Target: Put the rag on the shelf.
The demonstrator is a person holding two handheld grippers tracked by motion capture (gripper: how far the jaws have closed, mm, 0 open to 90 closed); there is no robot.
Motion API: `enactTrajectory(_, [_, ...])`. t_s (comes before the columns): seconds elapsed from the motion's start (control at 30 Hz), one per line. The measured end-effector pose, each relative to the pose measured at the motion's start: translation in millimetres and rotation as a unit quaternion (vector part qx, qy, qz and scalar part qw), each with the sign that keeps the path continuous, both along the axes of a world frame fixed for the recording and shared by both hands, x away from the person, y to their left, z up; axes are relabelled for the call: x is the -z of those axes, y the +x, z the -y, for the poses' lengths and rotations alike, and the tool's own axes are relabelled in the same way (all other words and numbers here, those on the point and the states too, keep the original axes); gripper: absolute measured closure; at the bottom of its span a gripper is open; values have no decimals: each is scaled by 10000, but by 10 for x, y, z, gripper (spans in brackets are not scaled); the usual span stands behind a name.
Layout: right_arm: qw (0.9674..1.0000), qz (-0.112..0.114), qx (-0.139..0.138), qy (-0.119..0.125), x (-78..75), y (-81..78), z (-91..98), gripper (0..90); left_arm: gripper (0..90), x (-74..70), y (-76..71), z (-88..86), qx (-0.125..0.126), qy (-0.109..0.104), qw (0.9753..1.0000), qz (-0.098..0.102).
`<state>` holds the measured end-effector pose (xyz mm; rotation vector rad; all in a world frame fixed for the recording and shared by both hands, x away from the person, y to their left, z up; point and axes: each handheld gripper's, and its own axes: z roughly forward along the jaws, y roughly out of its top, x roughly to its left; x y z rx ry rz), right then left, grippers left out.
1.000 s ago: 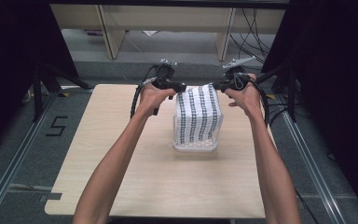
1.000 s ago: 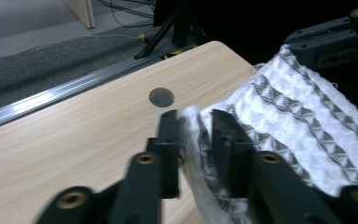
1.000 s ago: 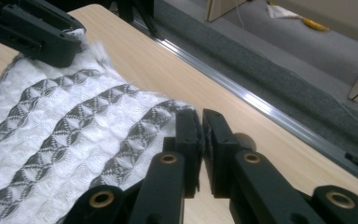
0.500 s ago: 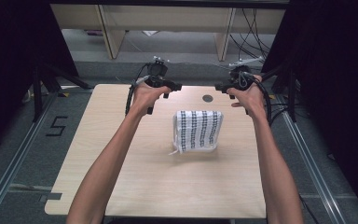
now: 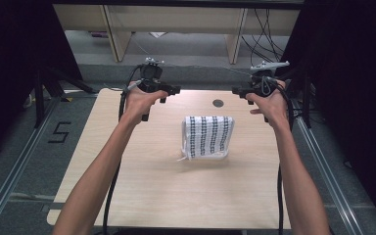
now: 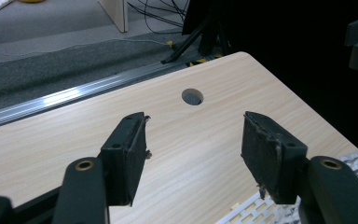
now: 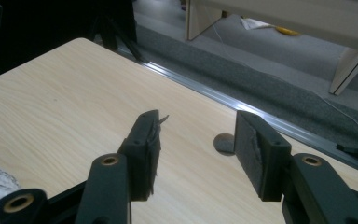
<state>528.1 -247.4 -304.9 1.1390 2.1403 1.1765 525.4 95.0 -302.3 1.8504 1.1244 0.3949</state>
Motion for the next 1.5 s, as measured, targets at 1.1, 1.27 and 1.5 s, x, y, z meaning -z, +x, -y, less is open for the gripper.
enactTrajectory(1.1, [9963, 531, -563, 380, 272, -1203, 0, 337, 293, 454, -1139, -326, 477, -78, 9981, 393])
enactTrajectory(1.27, [9968, 525, -518, 292, 370, -1324, 26, 325, 282, 605, -1277, -416, 455, 5, 9979, 457])
enactTrajectory(1.5, [9970, 415, -555, 336, 521, -1451, 33, 318, 269, 757, -1382, -531, 418, -32, 9981, 441])
